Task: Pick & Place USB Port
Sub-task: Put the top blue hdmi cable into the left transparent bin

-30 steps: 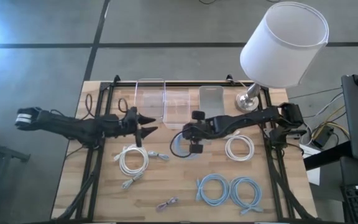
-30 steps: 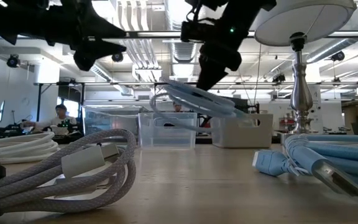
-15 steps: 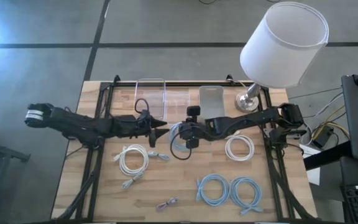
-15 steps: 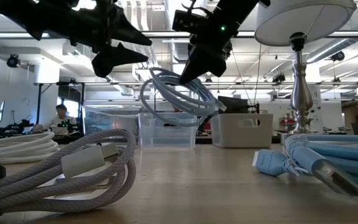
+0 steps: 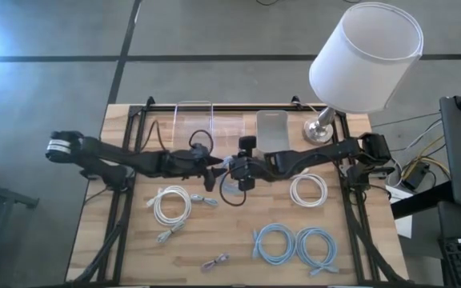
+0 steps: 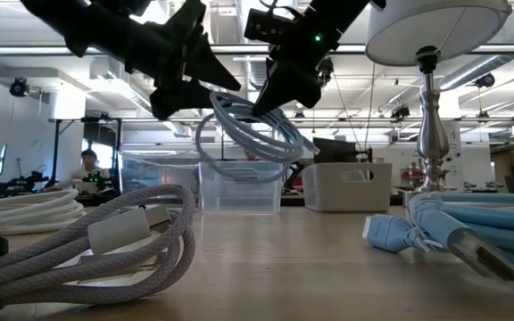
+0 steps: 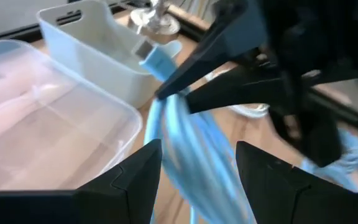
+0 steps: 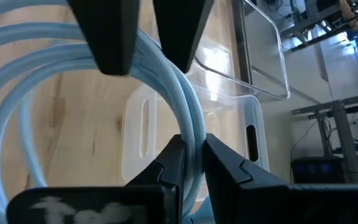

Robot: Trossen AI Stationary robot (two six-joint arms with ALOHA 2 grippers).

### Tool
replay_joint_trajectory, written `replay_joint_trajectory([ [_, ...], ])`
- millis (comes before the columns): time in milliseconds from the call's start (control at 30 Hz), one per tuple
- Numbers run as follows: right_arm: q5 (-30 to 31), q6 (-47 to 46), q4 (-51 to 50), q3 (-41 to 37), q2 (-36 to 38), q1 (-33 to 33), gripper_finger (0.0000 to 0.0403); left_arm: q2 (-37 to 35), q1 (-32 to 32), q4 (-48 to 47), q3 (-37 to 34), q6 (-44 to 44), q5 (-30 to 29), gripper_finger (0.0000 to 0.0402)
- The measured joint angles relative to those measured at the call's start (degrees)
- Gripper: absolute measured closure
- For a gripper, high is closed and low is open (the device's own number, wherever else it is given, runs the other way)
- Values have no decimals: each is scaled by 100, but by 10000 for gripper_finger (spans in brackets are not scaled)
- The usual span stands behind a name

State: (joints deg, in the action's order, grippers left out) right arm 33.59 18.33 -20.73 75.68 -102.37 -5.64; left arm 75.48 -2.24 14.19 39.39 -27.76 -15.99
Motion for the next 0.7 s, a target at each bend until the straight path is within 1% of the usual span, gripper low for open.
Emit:
replay_joint_trajectory([
  [133,28,57,0,0,0,-112,361,57,7,-375,97,25,-127,189],
  [300,35,92,13,-2,2,-159,360,90,15,-385,87,25,-138,189],
  [400,33,97,24,-2,2,-159,359,90,15,-395,86,136,-148,200],
  [533,162,137,70,-2,2,-159,359,88,15,-385,86,250,-151,240],
  [700,243,131,84,-2,2,-159,354,88,17,-377,86,470,-144,317],
])
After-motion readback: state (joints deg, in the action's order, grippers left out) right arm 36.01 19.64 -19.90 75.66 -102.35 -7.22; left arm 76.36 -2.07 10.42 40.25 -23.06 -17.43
